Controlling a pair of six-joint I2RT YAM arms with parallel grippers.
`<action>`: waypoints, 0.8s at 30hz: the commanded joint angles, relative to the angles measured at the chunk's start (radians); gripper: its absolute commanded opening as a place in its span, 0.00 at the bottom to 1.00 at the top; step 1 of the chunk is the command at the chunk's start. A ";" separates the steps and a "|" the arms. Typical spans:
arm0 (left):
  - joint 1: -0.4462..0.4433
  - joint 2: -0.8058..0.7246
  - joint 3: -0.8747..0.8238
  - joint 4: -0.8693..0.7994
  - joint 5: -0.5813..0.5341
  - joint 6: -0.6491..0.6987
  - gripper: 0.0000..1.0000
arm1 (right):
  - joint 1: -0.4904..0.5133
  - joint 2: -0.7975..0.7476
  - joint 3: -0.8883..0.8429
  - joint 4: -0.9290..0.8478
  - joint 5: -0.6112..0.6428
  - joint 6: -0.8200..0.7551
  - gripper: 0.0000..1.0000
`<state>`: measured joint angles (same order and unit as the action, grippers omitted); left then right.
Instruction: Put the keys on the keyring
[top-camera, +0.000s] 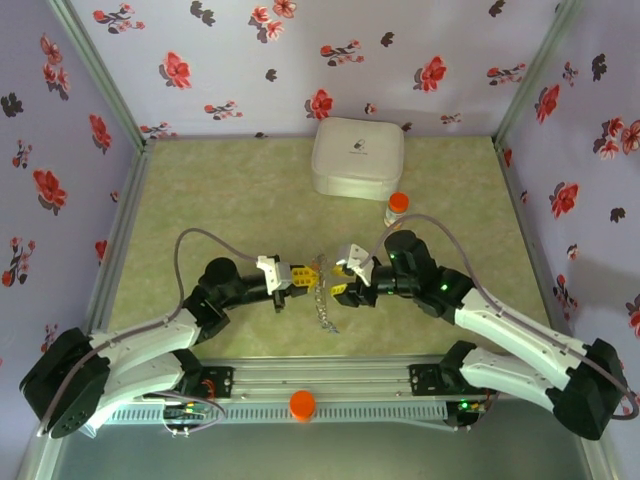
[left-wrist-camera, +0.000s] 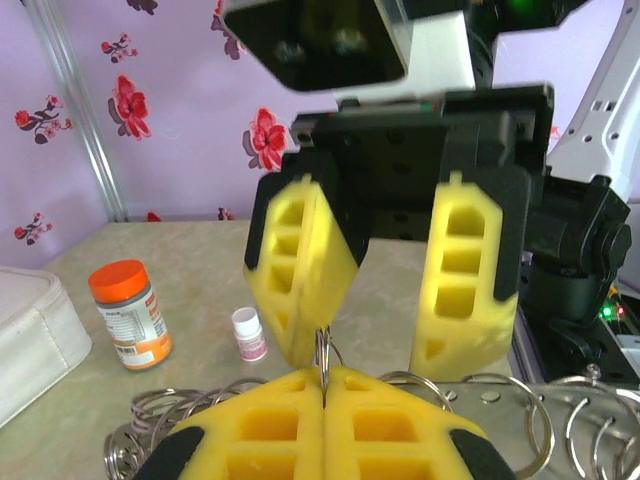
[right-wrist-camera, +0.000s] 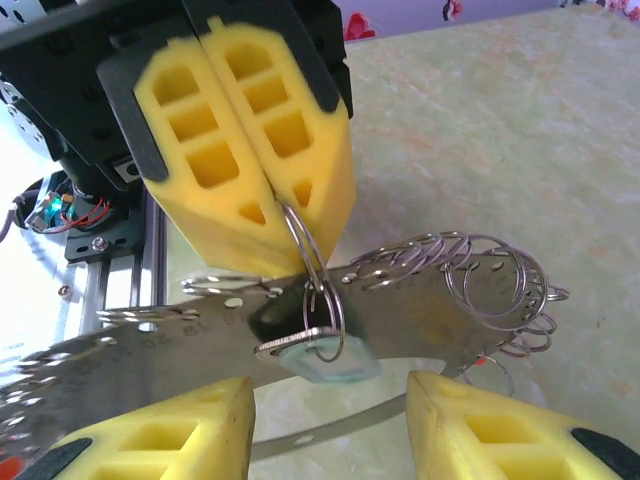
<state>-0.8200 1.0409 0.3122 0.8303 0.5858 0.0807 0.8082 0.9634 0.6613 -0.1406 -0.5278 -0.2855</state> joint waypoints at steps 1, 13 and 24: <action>0.002 0.010 0.001 0.154 -0.010 -0.047 0.00 | 0.018 0.011 -0.022 0.098 -0.005 0.016 0.44; 0.002 0.013 0.003 0.201 -0.047 -0.074 0.00 | 0.066 0.014 -0.057 0.200 0.117 0.018 0.35; 0.002 0.037 0.011 0.288 -0.079 -0.138 0.00 | 0.114 0.073 -0.037 0.206 0.146 0.011 0.00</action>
<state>-0.8196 1.0672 0.3092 1.0035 0.5125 -0.0158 0.9043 0.9981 0.6060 0.0746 -0.3515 -0.2649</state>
